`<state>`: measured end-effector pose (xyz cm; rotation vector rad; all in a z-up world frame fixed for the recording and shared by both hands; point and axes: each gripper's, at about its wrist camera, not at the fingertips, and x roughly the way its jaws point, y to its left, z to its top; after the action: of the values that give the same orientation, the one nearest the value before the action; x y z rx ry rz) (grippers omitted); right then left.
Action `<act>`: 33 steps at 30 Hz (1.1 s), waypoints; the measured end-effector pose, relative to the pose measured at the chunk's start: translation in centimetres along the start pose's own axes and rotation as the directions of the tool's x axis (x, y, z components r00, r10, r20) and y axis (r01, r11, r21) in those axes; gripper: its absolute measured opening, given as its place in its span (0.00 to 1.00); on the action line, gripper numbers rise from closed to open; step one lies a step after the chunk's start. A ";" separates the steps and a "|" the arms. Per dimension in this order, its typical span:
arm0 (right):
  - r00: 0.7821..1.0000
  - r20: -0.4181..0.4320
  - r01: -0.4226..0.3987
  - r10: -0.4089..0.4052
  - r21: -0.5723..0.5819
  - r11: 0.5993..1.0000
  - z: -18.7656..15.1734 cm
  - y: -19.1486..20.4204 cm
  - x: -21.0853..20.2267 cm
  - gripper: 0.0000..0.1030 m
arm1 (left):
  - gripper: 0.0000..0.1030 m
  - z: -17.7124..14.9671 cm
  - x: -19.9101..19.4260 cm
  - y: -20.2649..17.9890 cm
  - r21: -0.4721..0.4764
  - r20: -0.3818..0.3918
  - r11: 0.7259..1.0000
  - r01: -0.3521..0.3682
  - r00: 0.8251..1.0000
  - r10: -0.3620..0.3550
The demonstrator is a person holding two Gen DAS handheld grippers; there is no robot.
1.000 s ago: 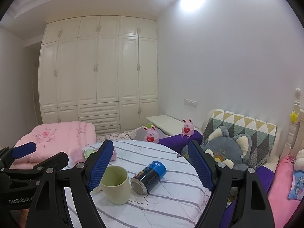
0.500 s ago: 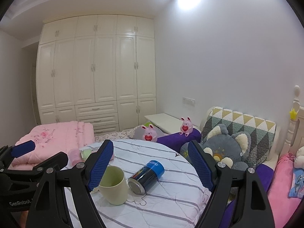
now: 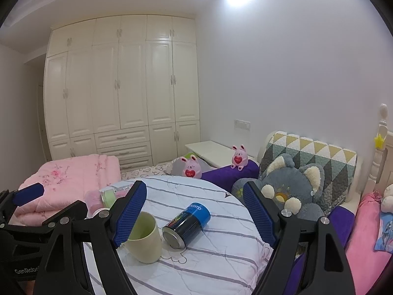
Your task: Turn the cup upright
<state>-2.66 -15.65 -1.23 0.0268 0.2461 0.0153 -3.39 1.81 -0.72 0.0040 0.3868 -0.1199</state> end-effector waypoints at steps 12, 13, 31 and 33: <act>1.000 -0.018 0.001 -0.001 0.006 1.000 -0.3 0.0 0.4 0.80 | 1.00 -0.3 0.5 0.2 -0.001 -0.009 1.000 -0.004 1.000 0.004; 1.000 -0.020 0.001 -0.001 0.006 1.000 -0.3 0.0 0.5 0.80 | 1.00 -0.4 0.6 0.2 0.000 -0.010 1.000 -0.005 1.000 0.005; 0.999 -0.040 0.001 -0.001 0.015 1.000 -0.6 -0.1 0.9 0.80 | 1.00 -0.5 1.1 0.0 0.006 -0.019 1.000 -0.009 1.000 0.009; 0.999 -0.045 0.002 -0.001 0.016 1.000 -0.7 -0.1 1.0 0.80 | 1.00 -0.5 1.1 0.0 0.007 -0.018 1.000 -0.009 1.000 0.009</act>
<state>-1.90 -15.71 -2.13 0.0426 0.2915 0.0126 -2.58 1.71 -1.63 0.0136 0.4045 -0.1125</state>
